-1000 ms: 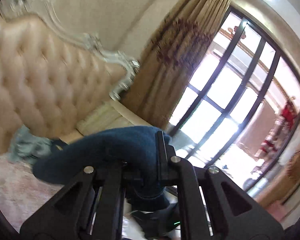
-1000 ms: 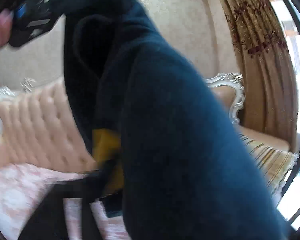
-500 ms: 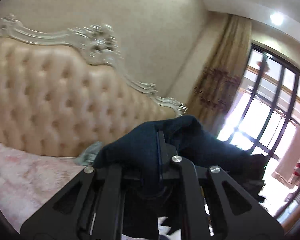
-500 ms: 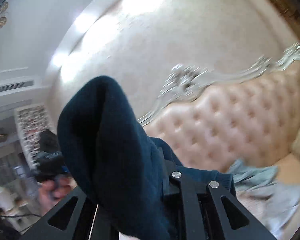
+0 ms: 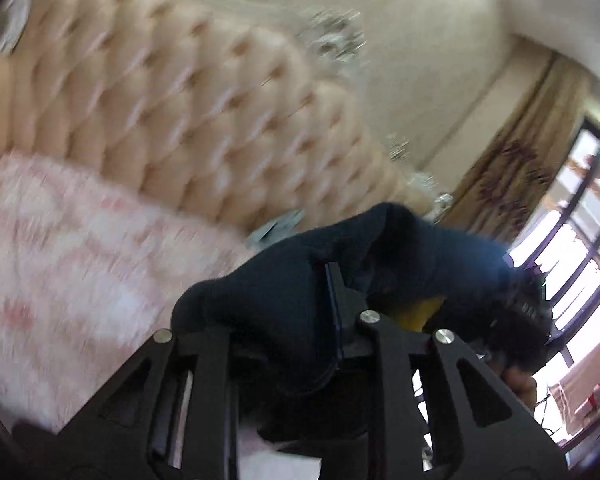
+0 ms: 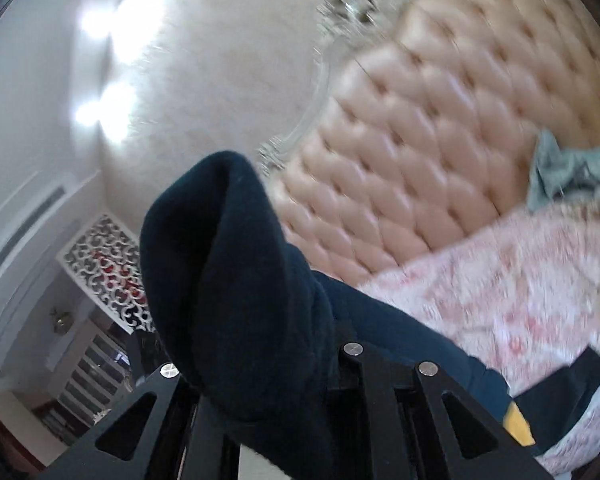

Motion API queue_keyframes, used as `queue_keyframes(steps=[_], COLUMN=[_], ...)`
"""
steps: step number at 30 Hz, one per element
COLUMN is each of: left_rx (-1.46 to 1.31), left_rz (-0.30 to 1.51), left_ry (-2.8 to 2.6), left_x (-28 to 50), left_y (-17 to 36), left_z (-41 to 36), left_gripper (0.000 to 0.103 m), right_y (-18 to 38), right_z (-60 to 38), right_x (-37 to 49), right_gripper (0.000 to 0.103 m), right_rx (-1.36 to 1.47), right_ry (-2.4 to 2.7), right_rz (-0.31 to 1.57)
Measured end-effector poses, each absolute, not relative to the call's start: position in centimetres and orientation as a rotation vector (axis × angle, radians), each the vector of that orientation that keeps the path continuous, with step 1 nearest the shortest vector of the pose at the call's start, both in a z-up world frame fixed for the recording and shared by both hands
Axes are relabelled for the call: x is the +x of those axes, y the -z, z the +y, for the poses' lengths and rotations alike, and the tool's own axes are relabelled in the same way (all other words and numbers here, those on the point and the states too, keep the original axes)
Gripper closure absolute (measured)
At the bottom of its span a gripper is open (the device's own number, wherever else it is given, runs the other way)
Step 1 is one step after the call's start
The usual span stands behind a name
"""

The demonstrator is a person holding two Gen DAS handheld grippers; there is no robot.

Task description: Fold clothes

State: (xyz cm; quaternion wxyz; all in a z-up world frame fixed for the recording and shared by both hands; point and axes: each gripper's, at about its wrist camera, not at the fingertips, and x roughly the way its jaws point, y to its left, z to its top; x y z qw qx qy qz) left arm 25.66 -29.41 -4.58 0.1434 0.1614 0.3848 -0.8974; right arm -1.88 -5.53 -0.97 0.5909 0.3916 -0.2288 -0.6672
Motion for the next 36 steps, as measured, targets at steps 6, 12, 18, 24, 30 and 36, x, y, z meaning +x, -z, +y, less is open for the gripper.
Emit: queue_keyframes(steps=[6,12,18,24,30,36], left_rx=[0.621,0.644,0.812,1.029,1.004,0.993], left_rz=[1.14,0.963,0.642,0.487,0.666,0.806], left_ry=[2.374,2.577,2.693,2.578,2.567,2.595], left_x=[27.7,26.2,20.2,14.3,15.7,17.2], left_y=[10.4,10.1,11.0,15.7,13.3,10.2], left_z=[-29.7,-25.0,-19.3,-17.9,-21.2,-22.4], left_gripper=[0.031,0.022,0.017,0.081,0.089,0.09], right_y=[6.1,10.0,12.0,12.2,15.4,17.3], right_z=[-8.6,-7.8,-9.2,-8.6,-5.9,-5.9], right_x=[-3.9,-4.9,-4.3,-3.2,-3.6,-1.6], right_gripper=[0.091,0.091,0.087,0.087,0.022,0.016], right_rx=[1.051,1.132,1.148,1.117,1.2,1.175], right_ry=[1.559,1.599,1.587,1.567,1.614,1.555], right_rz=[-0.559,-0.56,-0.456,-0.401,-0.412,-0.372])
